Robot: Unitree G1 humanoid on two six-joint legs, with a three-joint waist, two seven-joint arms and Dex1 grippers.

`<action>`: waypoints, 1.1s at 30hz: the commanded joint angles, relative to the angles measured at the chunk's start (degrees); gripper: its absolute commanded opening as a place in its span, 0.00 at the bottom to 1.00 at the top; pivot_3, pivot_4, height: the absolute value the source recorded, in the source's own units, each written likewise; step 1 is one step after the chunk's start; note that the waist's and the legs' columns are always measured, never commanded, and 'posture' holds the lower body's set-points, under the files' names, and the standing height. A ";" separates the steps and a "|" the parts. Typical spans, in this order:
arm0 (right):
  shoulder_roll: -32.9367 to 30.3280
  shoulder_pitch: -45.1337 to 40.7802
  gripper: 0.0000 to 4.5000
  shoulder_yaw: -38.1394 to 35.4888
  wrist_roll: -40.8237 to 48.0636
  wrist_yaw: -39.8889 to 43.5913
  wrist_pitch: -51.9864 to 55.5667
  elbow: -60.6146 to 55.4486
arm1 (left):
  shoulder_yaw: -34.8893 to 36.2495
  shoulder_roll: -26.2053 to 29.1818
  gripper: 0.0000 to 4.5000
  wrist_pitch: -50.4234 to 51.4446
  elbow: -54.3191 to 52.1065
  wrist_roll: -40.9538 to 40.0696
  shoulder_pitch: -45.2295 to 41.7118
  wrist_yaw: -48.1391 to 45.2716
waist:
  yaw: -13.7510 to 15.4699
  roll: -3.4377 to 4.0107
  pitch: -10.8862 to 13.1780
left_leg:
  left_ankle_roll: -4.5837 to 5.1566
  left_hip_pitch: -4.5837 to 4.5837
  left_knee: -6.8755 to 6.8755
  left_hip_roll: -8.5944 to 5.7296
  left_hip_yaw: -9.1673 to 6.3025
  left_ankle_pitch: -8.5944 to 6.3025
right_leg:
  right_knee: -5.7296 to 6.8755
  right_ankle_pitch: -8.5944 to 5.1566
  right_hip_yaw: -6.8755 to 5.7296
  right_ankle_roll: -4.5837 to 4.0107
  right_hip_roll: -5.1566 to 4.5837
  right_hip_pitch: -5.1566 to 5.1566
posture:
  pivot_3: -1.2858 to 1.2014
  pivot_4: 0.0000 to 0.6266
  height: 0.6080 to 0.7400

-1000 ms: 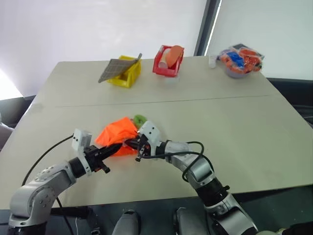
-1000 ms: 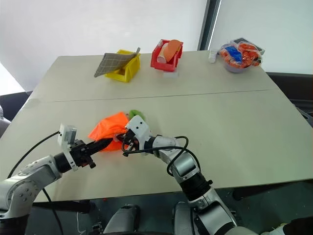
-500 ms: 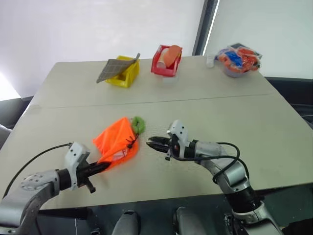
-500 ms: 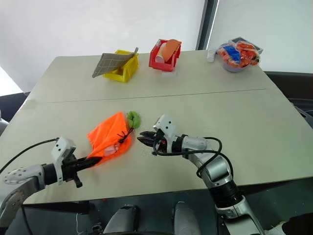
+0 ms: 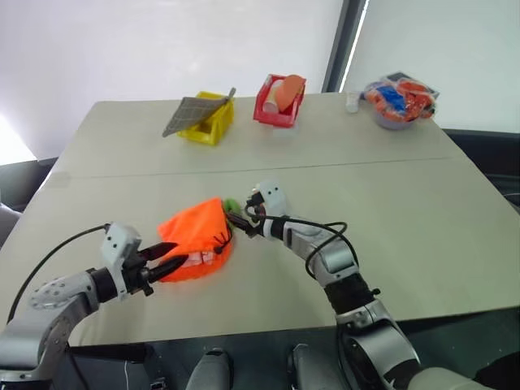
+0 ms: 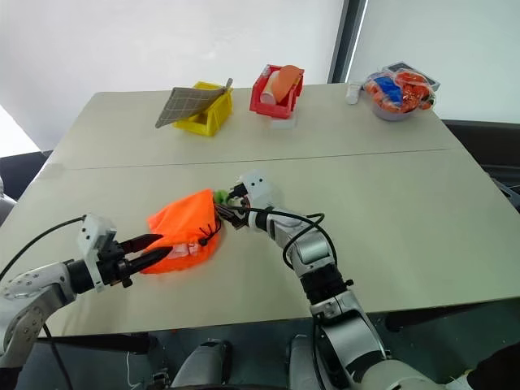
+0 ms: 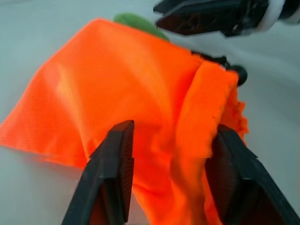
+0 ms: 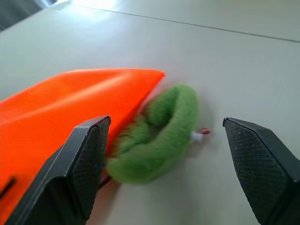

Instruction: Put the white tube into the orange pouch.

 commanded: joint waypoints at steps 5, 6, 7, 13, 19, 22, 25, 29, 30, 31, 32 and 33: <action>1.08 -2.51 0.83 0.98 -3.39 0.27 -4.22 5.33 | 5.29 -0.12 0.53 1.52 -2.41 -4.51 -0.22 1.20 | -0.71 0.03 0.02 | 0.01 0.02 0.00 0.00 0.00 0.00 | 0.04 0.00 0.00 0.00 0.02 0.02 | 0.52 0.24 1.00; 0.93 -2.40 0.77 1.22 -3.70 0.56 -4.49 5.24 | 5.45 -0.17 0.53 1.51 -2.28 -4.48 -0.18 1.51 | -0.89 0.04 0.02 | 0.01 0.03 0.00 0.00 0.00 0.00 | 0.04 0.00 0.00 0.00 0.02 0.03 | 0.52 0.24 1.00; 0.86 -2.24 0.70 1.29 -3.88 0.76 -4.60 5.03 | 5.58 -0.27 0.53 1.55 -2.20 -4.52 -0.10 1.74 | -1.05 0.04 0.02 | 0.01 0.03 0.00 0.00 -0.01 0.00 | 0.04 -0.01 0.00 0.01 0.02 0.07 | 0.52 0.24 1.00; -0.34 -0.79 0.02 0.68 -4.32 1.10 -4.55 2.01 | 5.28 -1.37 0.53 0.98 -1.53 -3.91 -0.49 3.10 | -1.33 0.03 0.02 | 0.01 0.05 0.01 0.00 -0.01 0.00 | 0.05 -0.01 0.00 0.01 0.02 0.11 | 0.52 0.24 1.00; -2.36 3.04 0.01 -2.76 -2.20 0.73 -3.88 -5.84 | 4.85 -3.32 0.53 0.71 0.02 -4.26 -3.89 4.67 | -1.22 0.01 0.01 | 0.01 0.05 0.02 0.00 -0.03 0.01 | 0.05 0.00 0.00 0.01 0.02 0.14 | 0.52 0.24 1.00; -4.01 6.18 0.01 -5.69 0.33 1.52 -2.73 -12.26 | 4.77 -4.05 0.53 0.62 0.80 -4.07 -5.18 5.15 | -1.22 -0.05 -0.03 | 0.01 0.05 0.02 0.00 -0.02 0.01 | 0.05 0.00 0.00 0.02 0.03 0.15 | 0.52 0.24 1.00; -5.63 9.00 0.01 -8.49 3.52 2.31 -0.32 -18.13 | 4.51 -4.48 0.53 0.61 1.09 -3.87 -5.85 5.27 | -1.19 -0.12 -0.07 | 0.01 0.06 0.02 0.00 -0.02 0.00 | 0.04 -0.01 0.00 0.04 0.02 0.17 | 0.52 0.24 1.00; -10.23 12.95 0.01 -8.90 4.44 3.95 3.19 -24.38 | 3.59 -4.85 0.53 0.47 2.45 -3.30 -6.99 5.03 | -1.18 -0.16 -0.10 | 0.01 0.08 0.02 0.00 -0.02 0.00 | 0.04 -0.01 0.00 0.03 0.02 0.17 | 0.52 0.24 1.00; -10.72 13.27 0.01 -8.28 4.93 4.44 4.40 -25.37 | 3.29 -4.98 0.53 0.39 2.84 -3.14 -7.25 4.92 | -1.21 -0.16 -0.10 | 0.01 0.08 0.02 0.00 -0.02 0.00 | 0.04 -0.02 0.00 0.03 0.02 0.17 | 0.52 0.24 1.00; -10.73 13.28 0.06 -7.87 5.78 4.66 5.99 -26.09 | 2.96 -5.06 0.53 0.27 3.11 -2.95 -7.44 4.79 | -1.30 -0.16 -0.10 | 0.01 0.08 0.02 0.00 -0.02 0.00 | 0.04 -0.03 0.00 0.04 0.02 0.18 | 0.52 0.24 1.00; -10.47 13.04 0.13 -7.37 6.30 4.71 7.15 -26.59 | 2.60 -5.09 0.53 0.15 3.32 -2.73 -7.57 4.63 | -1.39 -0.16 -0.10 | 0.01 0.08 0.03 0.00 -0.01 0.00 | 0.04 -0.03 0.00 0.04 0.02 0.17 | 0.52 0.24 1.00; -9.77 12.43 0.19 -6.60 6.34 4.38 7.69 -26.80 | 2.06 -5.09 0.53 -0.16 3.49 -2.26 -7.56 4.41 | -1.39 -0.16 -0.10 | 0.01 0.09 0.03 0.00 -0.01 0.00 | 0.05 -0.02 0.01 0.04 0.02 0.16 | 0.52 0.24 1.00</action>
